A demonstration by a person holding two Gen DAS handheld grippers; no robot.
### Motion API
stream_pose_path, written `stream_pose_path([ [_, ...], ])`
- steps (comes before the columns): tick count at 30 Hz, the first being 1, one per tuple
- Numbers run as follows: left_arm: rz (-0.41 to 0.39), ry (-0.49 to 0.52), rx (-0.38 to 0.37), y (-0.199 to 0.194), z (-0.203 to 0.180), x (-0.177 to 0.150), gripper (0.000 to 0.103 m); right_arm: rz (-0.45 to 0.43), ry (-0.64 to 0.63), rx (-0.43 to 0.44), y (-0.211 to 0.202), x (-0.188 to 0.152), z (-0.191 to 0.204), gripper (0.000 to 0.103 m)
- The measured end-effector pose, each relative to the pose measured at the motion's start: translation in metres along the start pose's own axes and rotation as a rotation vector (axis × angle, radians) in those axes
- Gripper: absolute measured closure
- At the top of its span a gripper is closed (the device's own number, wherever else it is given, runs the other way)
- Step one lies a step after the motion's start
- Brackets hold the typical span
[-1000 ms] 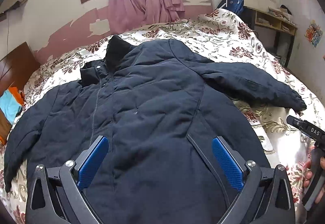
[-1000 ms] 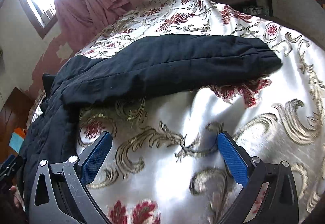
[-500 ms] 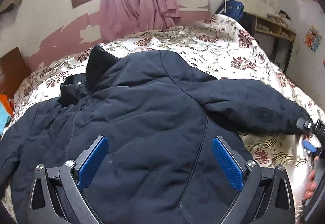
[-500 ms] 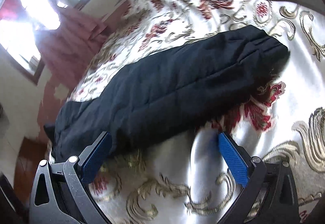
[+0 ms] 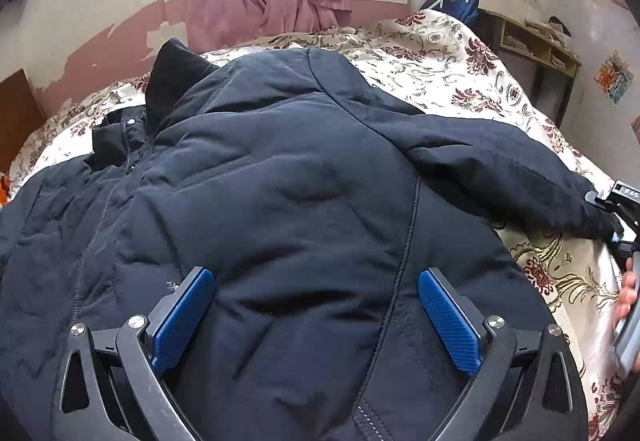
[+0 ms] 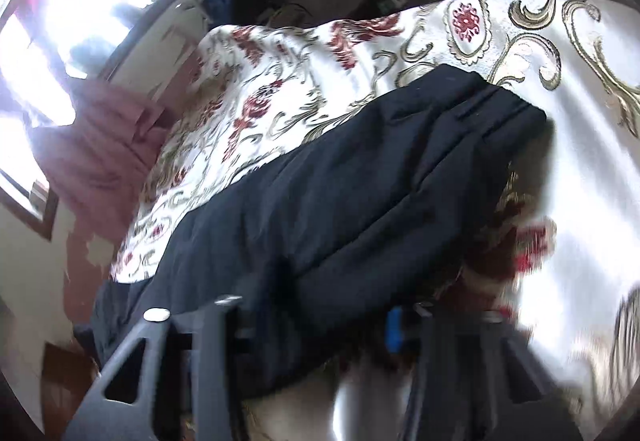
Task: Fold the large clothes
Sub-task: 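Carry the sleeve across the jacket body with the right gripper and release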
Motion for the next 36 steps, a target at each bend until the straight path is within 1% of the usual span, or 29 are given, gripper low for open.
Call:
stream_pose_path([
  [1,0.0,-0.008,-0.01,0.001,0.001,0.0,0.0,-0.001,0.005,0.009,0.0,0.005,0.001,0.087],
  [2,-0.002,-0.02,-0.026,0.0,0.004,0.0,0.0,-0.006,0.0,0.019,-0.003,0.007,0.004,0.091],
  [4,-0.006,-0.036,-0.047,0.0,0.007,0.001,0.0,-0.054,-0.06,0.012,-0.017,0.012,0.023,0.094],
  [6,-0.014,-0.064,-0.081,-0.002,0.012,0.002,0.0,-0.123,-0.157,0.005,-0.039,0.014,0.05,0.096],
  [8,-0.019,-0.117,-0.141,-0.008,0.024,0.004,0.0,-0.186,-0.247,0.028,-0.063,0.015,0.077,0.096],
  [9,-0.019,-0.14,-0.154,-0.011,0.029,0.005,0.0,-0.226,-0.315,0.042,-0.079,0.013,0.101,0.096],
  [10,-0.015,-0.181,-0.168,-0.018,0.038,0.005,0.0,-0.253,-0.359,0.055,-0.09,0.012,0.116,0.096],
  [11,-0.023,-0.232,-0.201,-0.032,0.052,0.005,0.0,-0.289,-0.429,0.076,-0.104,0.006,0.14,0.096],
  [13,-0.03,-0.275,-0.232,-0.049,0.071,0.003,0.0,-0.34,-0.551,0.107,-0.126,-0.009,0.181,0.096],
  [14,-0.029,-0.292,-0.235,-0.062,0.085,0.001,0.0,-0.364,-0.618,0.122,-0.137,-0.018,0.203,0.096],
  [16,-0.044,-0.29,-0.213,-0.085,0.11,-0.003,0.0,-0.399,-0.758,0.159,-0.153,-0.049,0.248,0.096],
  [18,-0.053,-0.286,-0.163,-0.101,0.133,-0.009,0.0,-0.416,-0.86,0.196,-0.165,-0.079,0.279,0.096],
  [20,-0.054,-0.293,-0.098,-0.12,0.169,-0.022,0.0,-0.421,-0.978,0.246,-0.174,-0.119,0.313,0.096],
  [21,-0.054,-0.301,-0.079,-0.124,0.18,-0.027,0.0,-0.413,-1.032,0.271,-0.176,-0.14,0.328,0.096],
  [22,-0.061,-0.321,-0.046,-0.132,0.2,-0.035,0.0,-0.402,-1.072,0.289,-0.18,-0.158,0.337,0.096],
  [24,-0.073,-0.36,-0.004,-0.141,0.229,-0.047,0.0,-0.363,-1.169,0.317,-0.182,-0.199,0.357,0.097],
  [25,-0.08,-0.384,0.013,-0.144,0.241,-0.052,0.0,-0.334,-1.239,0.323,-0.179,-0.226,0.369,0.097],
  [26,-0.095,-0.43,0.028,-0.148,0.261,-0.061,0.0,-0.317,-1.289,0.329,-0.177,-0.245,0.372,0.097],
  [27,-0.109,-0.463,0.033,-0.152,0.272,-0.066,0.0,-0.305,-1.338,0.335,-0.182,-0.266,0.37,0.097],
  [29,-0.136,-0.543,0.04,-0.154,0.3,-0.078,0.0,-0.276,-1.478,0.331,-0.177,-0.315,0.375,0.097],
  [31,-0.128,-0.607,0.063,-0.152,0.321,-0.081,0.001,-0.252,-1.615,0.32,-0.172,-0.362,0.371,0.096],
  [32,-0.133,-0.628,0.063,-0.152,0.328,-0.084,0.001,-0.236,-1.664,0.309,-0.173,-0.382,0.37,0.096],
  [33,-0.148,-0.651,0.057,-0.151,0.336,-0.087,0.001,-0.204,-1.73,0.286,-0.166,-0.404,0.364,0.096],
  [34,-0.159,-0.668,0.048,-0.149,0.342,-0.091,0.001,-0.181,-1.769,0.27,-0.163,-0.419,0.358,0.096],
  [36,-0.17,-0.696,0.007,-0.143,0.352,-0.095,0.001,-0.098,-1.86,0.238,-0.151,-0.447,0.345,0.092],
])
Point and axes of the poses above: each gripper's, at about its wrist camera, not at the fingertips, and y roughly the way its jaws point, z to its left, x to its top, the point moved 1 cm from there along y, roughly the way its jaws point, and after that the axes turned 4 degrees about -x, right-handed, at the moved point
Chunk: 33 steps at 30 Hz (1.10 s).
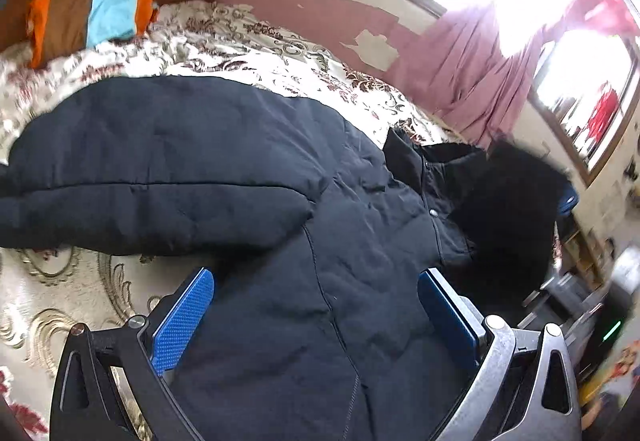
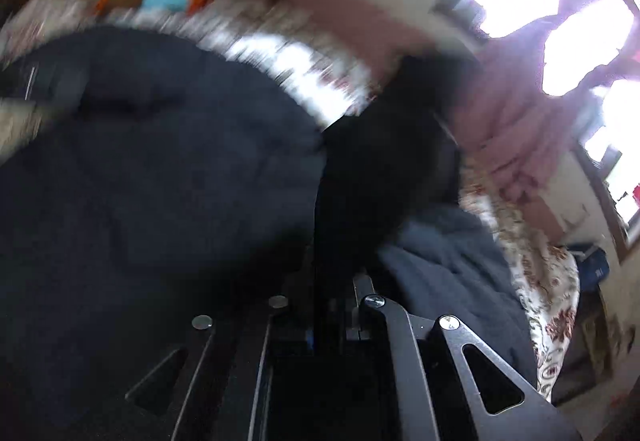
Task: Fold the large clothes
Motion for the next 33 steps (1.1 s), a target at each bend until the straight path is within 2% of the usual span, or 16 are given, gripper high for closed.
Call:
stream_pose_path([
  [2,0.004,-0.034,-0.055,0.005,0.012,0.0,0.001,0.06,-0.035,0.064,0.007,-0.008,0.018,0.07],
  [4,0.018,-0.072,-0.133,0.014,0.018,-0.003,0.001,0.072,-0.044,0.098,-0.002,-0.019,0.03,0.056],
  [5,0.019,-0.095,-0.192,0.019,0.02,-0.004,0.001,0.066,-0.039,0.098,-0.009,-0.023,0.03,0.052],
  [7,0.024,-0.11,-0.252,0.024,0.021,-0.007,0.001,0.055,0.001,0.128,-0.028,-0.032,0.028,0.045],
  [10,0.038,-0.09,-0.301,0.034,0.012,-0.009,0.001,0.05,0.063,0.163,-0.056,-0.049,0.015,0.044],
  [14,0.064,0.004,-0.304,0.043,-0.01,-0.013,0.003,0.034,0.105,0.125,-0.083,-0.075,-0.016,0.044],
  [16,0.092,0.044,-0.319,0.048,-0.023,-0.016,0.013,0.027,0.14,0.102,-0.097,-0.09,-0.031,0.044],
  [18,0.129,0.083,-0.29,0.054,-0.032,-0.018,0.015,0.025,0.168,0.087,-0.098,-0.098,-0.048,0.044],
  [22,0.239,0.083,-0.232,0.082,-0.038,-0.027,0.035,0.031,0.227,0.07,-0.094,-0.111,-0.074,0.044],
  [25,0.288,0.04,-0.268,0.097,-0.036,-0.03,0.057,0.032,0.273,0.052,-0.085,-0.119,-0.093,0.044],
  [26,0.3,0.021,-0.273,0.104,-0.036,-0.03,0.06,0.034,0.286,0.049,-0.075,-0.119,-0.099,0.044],
  [27,0.298,0.007,-0.267,0.108,-0.036,-0.03,0.061,0.037,0.299,0.046,-0.063,-0.115,-0.106,0.044],
  [28,0.291,-0.008,-0.259,0.111,-0.036,-0.029,0.072,0.04,0.316,0.04,-0.06,-0.117,-0.111,0.044],
  [29,0.269,-0.029,-0.231,0.113,-0.035,-0.028,0.095,0.041,0.33,0.032,-0.055,-0.117,-0.115,0.044],
  [31,0.229,-0.062,-0.229,0.108,-0.032,-0.026,0.098,0.034,0.352,0.008,-0.048,-0.117,-0.122,0.044],
  [33,0.128,-0.068,-0.229,0.092,-0.031,-0.021,0.099,0.015,0.381,-0.03,-0.05,-0.118,-0.13,0.044],
])
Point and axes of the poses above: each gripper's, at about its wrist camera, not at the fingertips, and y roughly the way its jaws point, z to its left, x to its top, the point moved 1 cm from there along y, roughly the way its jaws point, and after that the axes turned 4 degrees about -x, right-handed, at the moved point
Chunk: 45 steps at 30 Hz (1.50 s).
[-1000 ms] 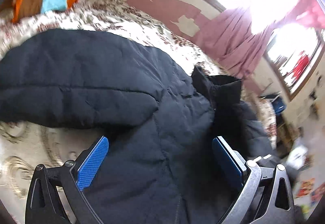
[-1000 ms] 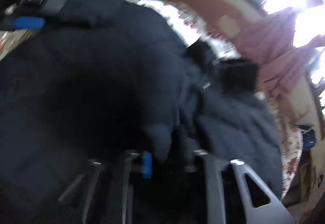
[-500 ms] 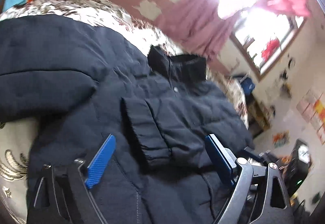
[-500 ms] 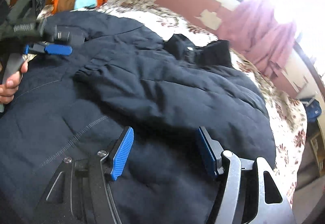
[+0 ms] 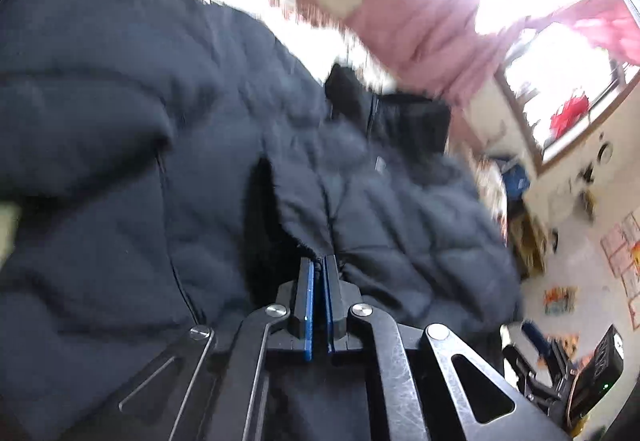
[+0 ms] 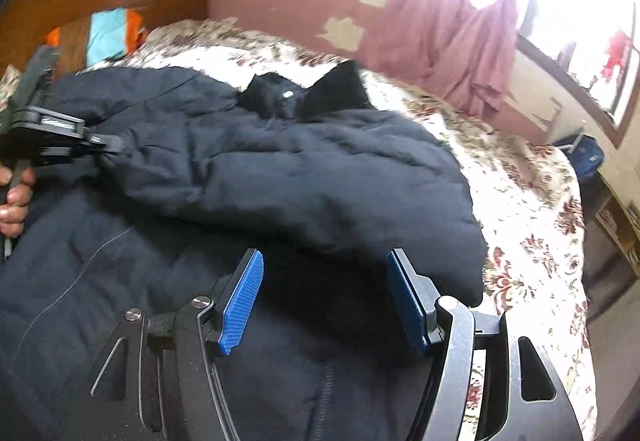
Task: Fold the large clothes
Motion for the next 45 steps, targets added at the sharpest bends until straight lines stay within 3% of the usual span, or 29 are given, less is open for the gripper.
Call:
stream_pose_path([
  [2,-0.133,0.061,0.036,-0.023,-0.012,0.002,0.099,-0.041,0.037,-0.028,-0.004,0.005,-0.009,0.044],
  [7,-0.352,0.27,0.256,-0.073,-0.047,0.005,0.099,-0.096,0.173,0.015,0.004,0.025,-0.028,0.044],
  [9,-0.332,0.312,0.315,-0.074,-0.049,0.009,0.099,-0.069,0.215,0.062,0.022,0.033,-0.028,0.048],
  [12,-0.25,0.322,0.389,-0.055,-0.034,0.01,0.099,-0.016,0.222,0.128,0.054,0.045,-0.014,0.063],
  [14,-0.171,0.324,0.449,-0.034,-0.021,0.006,0.099,0.033,0.209,0.186,0.08,0.056,0.001,0.065],
  [17,-0.11,0.323,0.475,-0.02,-0.015,0.005,0.099,0.052,0.153,0.228,0.104,0.071,0.027,0.065],
  [20,-0.102,0.321,0.465,-0.023,-0.016,0.006,0.099,0.114,0.043,0.253,0.127,0.08,0.067,0.065],
  [22,-0.096,0.303,0.447,-0.028,-0.015,0.009,0.097,0.181,-0.038,0.193,0.147,0.081,0.091,0.065],
  [25,-0.095,0.251,0.398,-0.031,-0.009,0.012,0.095,0.213,-0.085,0.159,0.168,0.076,0.106,0.064],
  [32,-0.067,0.228,0.365,-0.043,-0.014,0.006,0.094,0.17,-0.037,0.178,0.168,0.066,0.103,0.063],
  [34,-0.094,0.242,0.334,-0.059,-0.018,0.007,0.092,0.155,-0.048,0.163,0.16,0.067,0.101,0.057],
  [36,-0.135,0.256,0.31,-0.082,-0.022,0.009,0.076,0.146,-0.034,0.158,0.148,0.068,0.095,0.041],
  [37,-0.163,0.256,0.299,-0.094,-0.021,0.01,0.05,0.147,-0.017,0.168,0.141,0.07,0.093,0.033],
  [38,-0.214,0.247,0.286,-0.112,-0.018,0.01,0.016,0.149,-0.002,0.181,0.136,0.071,0.092,0.033],
  [39,-0.251,0.239,0.281,-0.121,-0.015,0.012,0.008,0.154,0.014,0.196,0.13,0.074,0.092,0.033],
  [41,-0.342,0.201,0.267,-0.148,-0.002,0.011,0.006,0.153,0.029,0.219,0.12,0.079,0.097,0.032],
  [45,-0.365,0.032,0.255,-0.179,0.045,0.015,0.006,0.086,-0.006,0.244,0.1,0.095,0.126,0.032],
])
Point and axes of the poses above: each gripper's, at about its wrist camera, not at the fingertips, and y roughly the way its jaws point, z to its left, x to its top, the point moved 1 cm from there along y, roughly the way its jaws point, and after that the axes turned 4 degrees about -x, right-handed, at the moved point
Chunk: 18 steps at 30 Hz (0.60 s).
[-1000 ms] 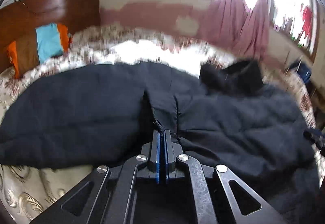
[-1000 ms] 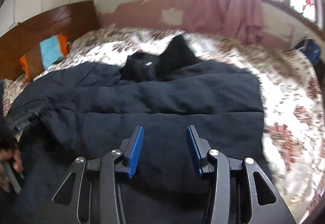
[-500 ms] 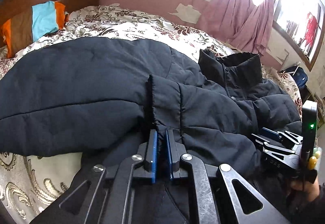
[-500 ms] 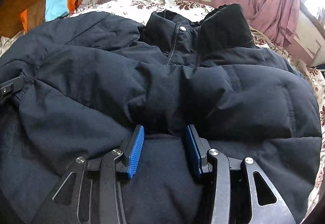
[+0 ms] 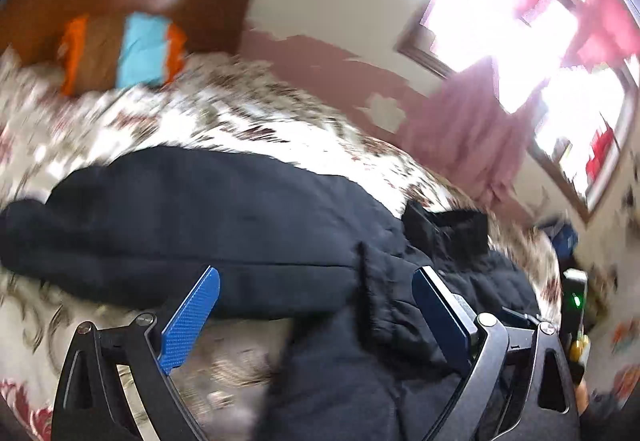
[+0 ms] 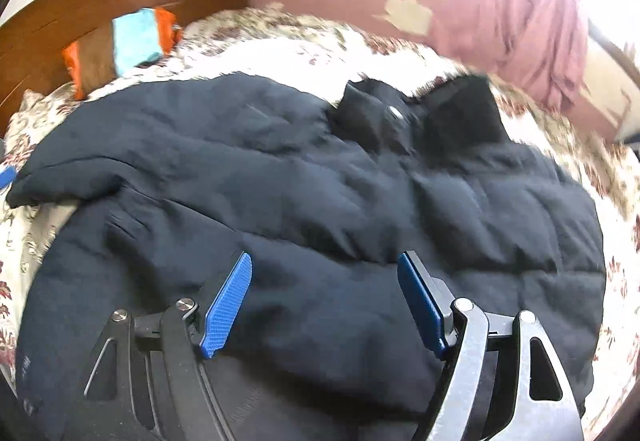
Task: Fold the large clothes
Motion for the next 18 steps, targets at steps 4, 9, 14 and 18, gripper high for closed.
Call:
stream_pose_path([
  [4,-0.038,-0.252,0.053,-0.017,0.063,-0.002,0.006,-0.065,-0.021,0.018,-0.001,0.019,0.044,0.032],
  [9,-0.123,-0.468,0.125,-0.033,0.115,-0.01,0.006,-0.095,0.0,-0.022,0.006,0.034,0.081,0.032],
  [14,-0.109,-0.624,0.157,-0.028,0.155,-0.014,0.006,-0.076,0.028,-0.085,0.026,0.04,0.097,0.032],
  [18,-0.063,-0.73,0.134,-0.018,0.184,-0.021,0.006,-0.052,0.061,-0.105,0.043,0.038,0.098,0.032],
])
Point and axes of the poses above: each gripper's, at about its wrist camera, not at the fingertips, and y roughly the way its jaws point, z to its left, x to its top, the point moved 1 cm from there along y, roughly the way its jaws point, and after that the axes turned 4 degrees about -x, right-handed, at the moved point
